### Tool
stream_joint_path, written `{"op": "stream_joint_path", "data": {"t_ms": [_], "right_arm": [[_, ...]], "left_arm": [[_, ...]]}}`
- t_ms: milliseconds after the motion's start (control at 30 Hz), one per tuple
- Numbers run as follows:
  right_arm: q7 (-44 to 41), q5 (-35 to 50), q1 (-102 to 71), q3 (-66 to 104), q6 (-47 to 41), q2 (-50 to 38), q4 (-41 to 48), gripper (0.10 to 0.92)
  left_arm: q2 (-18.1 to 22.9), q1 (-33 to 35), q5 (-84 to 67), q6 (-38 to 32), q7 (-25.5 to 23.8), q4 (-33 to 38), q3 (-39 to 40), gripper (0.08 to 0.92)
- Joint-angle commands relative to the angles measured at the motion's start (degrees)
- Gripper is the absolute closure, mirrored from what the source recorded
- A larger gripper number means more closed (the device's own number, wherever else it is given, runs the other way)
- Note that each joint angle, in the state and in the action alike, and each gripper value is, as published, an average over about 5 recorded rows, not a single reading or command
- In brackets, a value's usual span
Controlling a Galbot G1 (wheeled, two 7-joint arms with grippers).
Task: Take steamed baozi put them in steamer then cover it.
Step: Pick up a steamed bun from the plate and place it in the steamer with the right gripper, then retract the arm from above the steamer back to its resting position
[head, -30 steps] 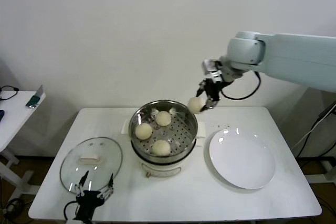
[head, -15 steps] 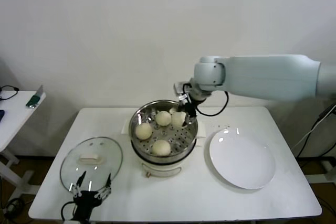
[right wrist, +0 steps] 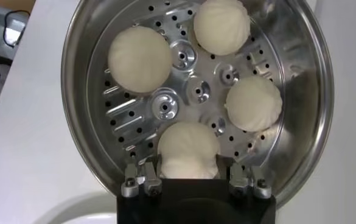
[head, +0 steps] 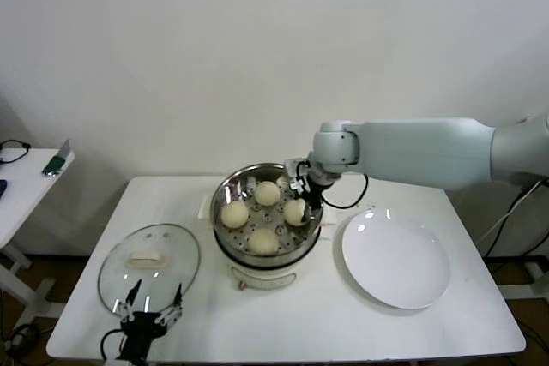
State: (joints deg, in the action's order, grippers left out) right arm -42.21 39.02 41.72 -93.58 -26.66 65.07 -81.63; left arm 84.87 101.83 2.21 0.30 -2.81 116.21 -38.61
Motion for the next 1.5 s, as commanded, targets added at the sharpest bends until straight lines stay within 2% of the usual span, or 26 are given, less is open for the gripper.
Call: {"op": "stream_joint_path", "data": {"t_ms": [33, 100, 333, 433, 533, 633, 933, 1033, 1267, 1500], "right_arm": [[-0.3, -1.3, -1.4, 0.6, 0.4, 0.4, 0.7, 0.402], [-1.1, -1.2, -0.7, 0.5, 1.1, 0.3, 0.7, 0.384], [-5.3, 2.0, 3.4, 1.5, 5.4, -2.5, 0.2, 0.222], [-5.1, 6.7, 4.6, 5.4, 5.5, -6.0, -0.3, 0.205], [-0.9, 13.0, 3.7, 11.3, 3.8, -11.1, -1.5, 0.203], [9.3, 16.9, -1.5, 20.2, 2.1, -16.9, -2.3, 0.202], [37.5, 14.2, -34.8, 57.6, 7.0, -31.7, -4.0, 0.203], [43.4, 11.6, -49.8, 71.3, 9.5, -34.5, -5.6, 0.203], [43.5, 3.8, -90.4, 106.3, 15.8, -36.9, -12.1, 0.203], [40.9, -3.1, -116.0, 126.3, 27.5, -27.1, -13.8, 0.203]], "left_arm": [[0.0, -0.1, 0.1, 0.2, 0.0, 0.0, 0.0, 0.177], [0.0, -0.1, 0.1, 0.2, 0.0, 0.1, 0.0, 0.177], [-0.1, 0.1, 0.1, 0.7, -0.5, 0.8, -0.1, 0.177], [-0.1, 0.1, 0.2, 0.7, -0.5, 1.1, 0.0, 0.177], [-0.4, 0.2, 0.4, 0.4, -0.6, 1.3, 0.1, 0.177], [-0.7, -0.1, 0.6, -0.3, -0.4, 1.1, 0.2, 0.177], [-1.1, -2.4, 0.5, -3.5, 1.0, 0.3, 0.2, 0.177], [-1.1, -3.5, 1.4, -4.0, 1.2, 0.1, 0.4, 0.177], [-1.2, -5.7, 3.3, -4.8, 2.8, -1.4, 0.1, 0.177], [-1.6, -6.5, 7.9, -6.8, 4.9, -2.2, 0.0, 0.177]]}}
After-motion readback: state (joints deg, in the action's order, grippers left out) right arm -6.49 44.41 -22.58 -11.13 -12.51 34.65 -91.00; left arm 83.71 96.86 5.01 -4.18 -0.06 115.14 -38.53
